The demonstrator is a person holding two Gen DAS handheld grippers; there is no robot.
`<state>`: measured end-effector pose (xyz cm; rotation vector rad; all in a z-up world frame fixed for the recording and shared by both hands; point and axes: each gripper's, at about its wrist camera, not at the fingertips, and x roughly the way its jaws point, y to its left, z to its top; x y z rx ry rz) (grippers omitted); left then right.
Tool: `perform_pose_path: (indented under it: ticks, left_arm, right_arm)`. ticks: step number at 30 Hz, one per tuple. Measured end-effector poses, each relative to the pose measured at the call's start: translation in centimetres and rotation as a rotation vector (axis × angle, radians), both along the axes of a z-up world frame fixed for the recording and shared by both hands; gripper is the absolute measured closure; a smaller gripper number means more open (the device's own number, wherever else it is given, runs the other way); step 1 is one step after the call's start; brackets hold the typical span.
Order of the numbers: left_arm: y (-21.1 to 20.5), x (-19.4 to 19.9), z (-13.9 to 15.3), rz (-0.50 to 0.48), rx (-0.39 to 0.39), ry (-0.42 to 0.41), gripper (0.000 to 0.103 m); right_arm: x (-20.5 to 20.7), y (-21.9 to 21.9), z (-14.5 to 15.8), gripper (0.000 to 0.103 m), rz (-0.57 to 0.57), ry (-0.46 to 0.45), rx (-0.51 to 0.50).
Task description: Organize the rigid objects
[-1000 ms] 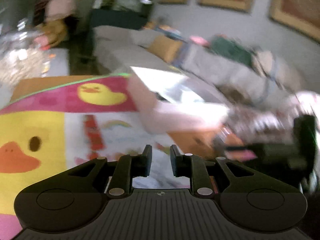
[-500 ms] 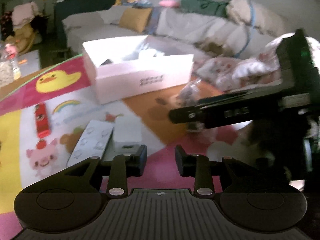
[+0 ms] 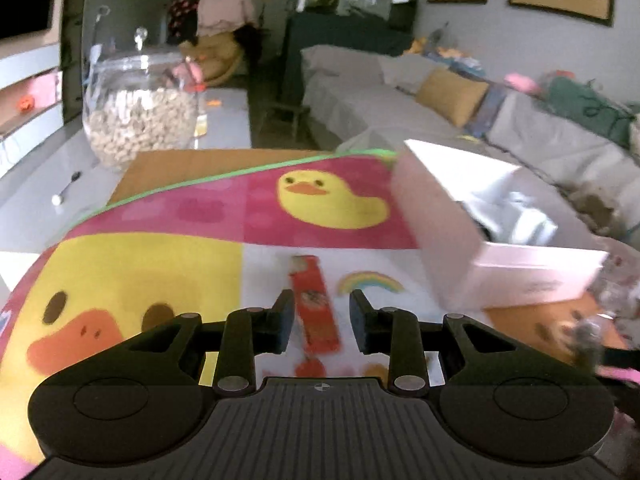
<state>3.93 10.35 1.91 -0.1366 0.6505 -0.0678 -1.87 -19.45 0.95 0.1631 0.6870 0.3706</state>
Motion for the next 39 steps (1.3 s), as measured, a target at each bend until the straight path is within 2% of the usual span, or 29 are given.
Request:
perform_pose_path:
  ticks: [3,7,8,9,13,15,17,20,26,33,39]
  left_arm:
    - [0.3,2.6,-1.1,0.038,-0.007,0.033,0.065]
    - [-0.7,3.1,-1.7,0.006,0.024,0.018,0.069]
    - [-1.0,2.8,-1.7,-0.015,0.038,0.012,0.075]
    - [-1.3,2.0,-1.8,-0.04,0.042,0.011,0.077]
    - [-2.5,-1.1,-1.9,-0.136,0.026,0.0,0.077]
    - [-3.1,-2.9,-2.0,-0.158,0.025,0.006,0.077]
    - [-3.5,-4.4,-1.9,-0.169,0.019,0.01,0.077]
    - [-3.9,-6.0,-2.1,-0.183,0.01,0.011,0.077]
    - [-4.5,-6.4,-2.2,-0.182,0.048,-0.001,0.076]
    - [-4.1,-6.5,-2.3,-0.181,0.024,-0.009,0.076]
    - [-3.2,-6.6,-2.5,-0.174,-0.041,-0.016,0.076]
  right_arm:
    - [0.0,0.1,0.0,0.018,0.0,0.0,-0.004]
    - [-0.1,0.3,-0.1,0.018,-0.001,-0.002,-0.013]
    - [0.0,0.3,-0.1,0.018,-0.002,-0.002,-0.013]
    - [0.0,0.3,0.0,0.018,-0.002,-0.002,-0.013]
    - [0.0,0.4,-0.1,0.015,0.001,-0.001,-0.013]
    - [0.1,0.5,-0.1,0.011,0.011,0.003,-0.015]
    - [0.4,0.9,-0.1,0.0,0.044,0.015,-0.028]
    - [0.8,2.0,0.0,0.0,0.087,0.031,-0.099]
    - [0.5,4.1,-0.3,0.0,0.119,0.021,-0.262]
    - [-1.0,3.3,0.3,0.009,0.093,-0.021,-0.275]
    - [-2.5,2.7,0.5,0.009,-0.023,-0.139,-0.52]
